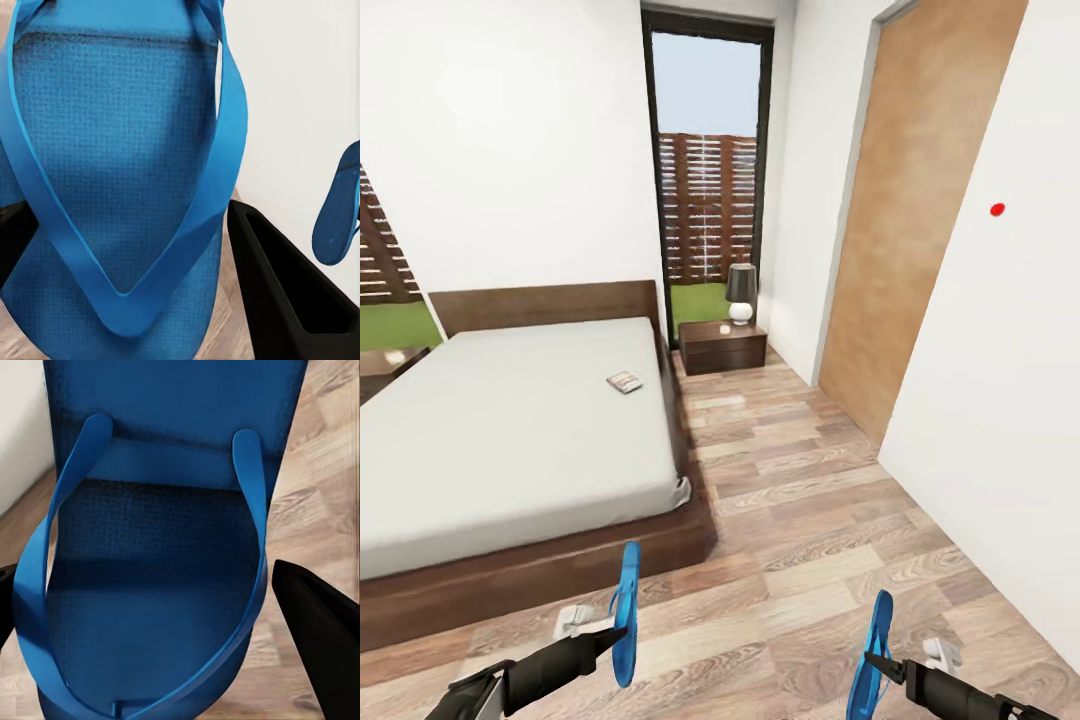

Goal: In the bedroom, move the book from the bed onto either nightstand, and place the two sandals side by side next to the bed.

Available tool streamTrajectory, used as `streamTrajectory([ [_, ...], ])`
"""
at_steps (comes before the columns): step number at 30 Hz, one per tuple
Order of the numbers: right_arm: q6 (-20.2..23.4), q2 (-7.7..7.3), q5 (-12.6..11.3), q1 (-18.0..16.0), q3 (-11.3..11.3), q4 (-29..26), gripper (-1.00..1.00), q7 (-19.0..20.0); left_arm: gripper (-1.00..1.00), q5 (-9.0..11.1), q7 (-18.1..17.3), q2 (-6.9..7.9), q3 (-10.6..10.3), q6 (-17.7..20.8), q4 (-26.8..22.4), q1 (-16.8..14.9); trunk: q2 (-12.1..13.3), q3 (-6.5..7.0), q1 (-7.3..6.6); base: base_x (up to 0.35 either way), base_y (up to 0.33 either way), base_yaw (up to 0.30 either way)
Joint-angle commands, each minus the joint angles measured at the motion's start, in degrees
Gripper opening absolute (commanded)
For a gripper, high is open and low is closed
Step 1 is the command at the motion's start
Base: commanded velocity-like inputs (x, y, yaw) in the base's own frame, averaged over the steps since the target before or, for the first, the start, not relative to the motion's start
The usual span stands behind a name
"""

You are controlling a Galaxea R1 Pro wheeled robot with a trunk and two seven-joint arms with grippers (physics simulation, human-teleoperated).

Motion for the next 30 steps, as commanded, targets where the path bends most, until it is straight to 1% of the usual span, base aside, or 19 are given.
streamTrajectory([
  [1,0.62,0.00,-0.52,-0.06,-0.08,0.02,-1.00,0.12,-1.00,0.18,-0.33,0.00,0.17,0.52,-0.02,-0.02,-0.04,-0.06,0.00,0.000,0.000,-0.283],
  [30,0.62,-0.01,-0.58,-0.06,-0.08,0.02,-1.00,0.30,-1.00,0.18,-0.33,0.00,0.17,0.52,-0.02,-0.02,-0.04,-0.06,0.00,0.000,0.000,-0.283],
])
